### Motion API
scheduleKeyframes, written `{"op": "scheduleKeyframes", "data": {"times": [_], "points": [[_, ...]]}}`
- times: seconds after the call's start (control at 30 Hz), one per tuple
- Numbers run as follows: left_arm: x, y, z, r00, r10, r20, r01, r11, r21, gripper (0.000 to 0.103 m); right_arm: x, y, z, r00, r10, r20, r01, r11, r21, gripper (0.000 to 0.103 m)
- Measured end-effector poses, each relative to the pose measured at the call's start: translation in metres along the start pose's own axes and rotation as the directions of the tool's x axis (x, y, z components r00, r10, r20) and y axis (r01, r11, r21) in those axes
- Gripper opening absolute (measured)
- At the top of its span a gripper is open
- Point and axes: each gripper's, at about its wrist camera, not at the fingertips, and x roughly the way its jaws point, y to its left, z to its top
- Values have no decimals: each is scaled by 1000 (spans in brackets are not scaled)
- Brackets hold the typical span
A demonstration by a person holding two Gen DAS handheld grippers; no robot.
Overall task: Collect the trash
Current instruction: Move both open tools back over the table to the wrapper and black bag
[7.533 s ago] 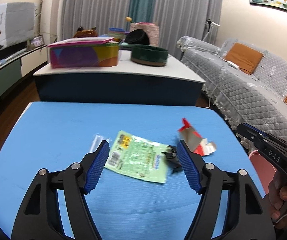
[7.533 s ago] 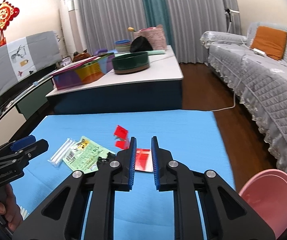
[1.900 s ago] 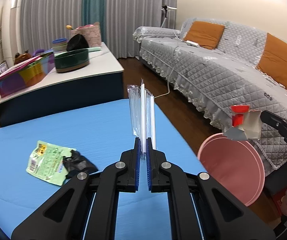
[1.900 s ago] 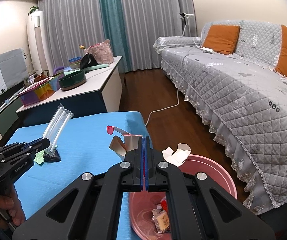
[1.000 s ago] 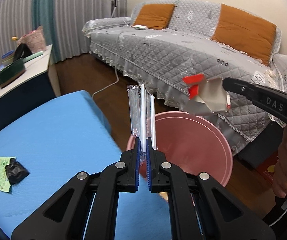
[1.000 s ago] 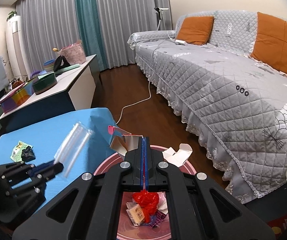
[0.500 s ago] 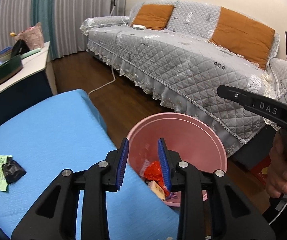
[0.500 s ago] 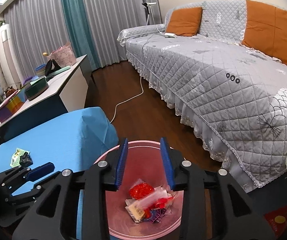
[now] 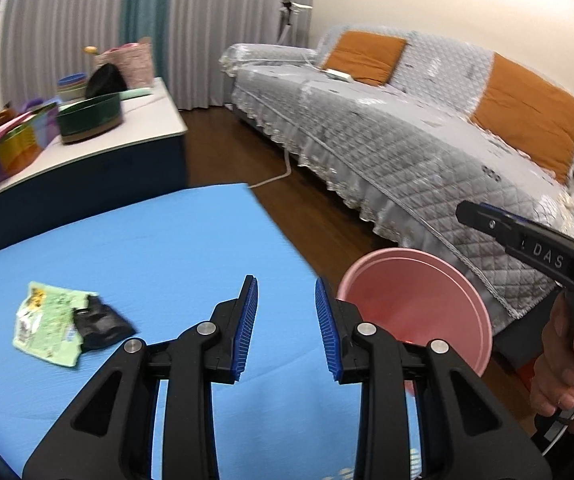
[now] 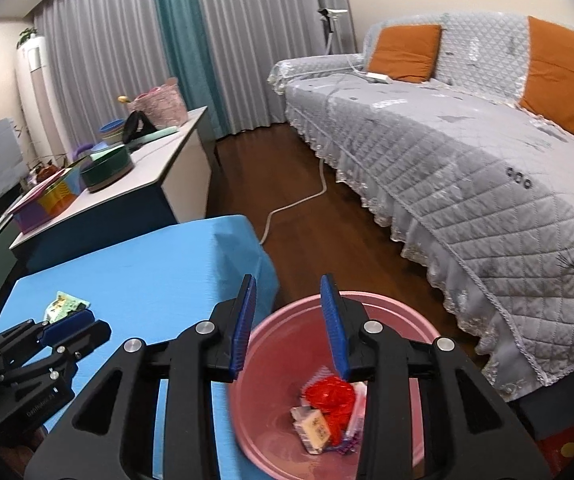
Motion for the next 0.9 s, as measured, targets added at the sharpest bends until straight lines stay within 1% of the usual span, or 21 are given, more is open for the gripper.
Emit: {"op": "scheduleKeyframes", "data": {"times": [0.23,0.4,0.67,0.9], "points": [[-16,42,-2,998,68,15,-67,996,-57,30,12,49,1,998,66,-9,-66,997,-45,35],[-28,79,-6,992,127,15,-124,986,-113,30,23,91,-2,992,125,-27,-127,988,-92,35],[-42,145,-19,976,220,-9,-216,953,-212,30,44,146,-11,976,208,-68,-216,964,-155,35],[-50,186,-33,962,269,-37,-269,924,-272,30,63,183,-17,958,269,-98,-283,940,-189,35]]}}
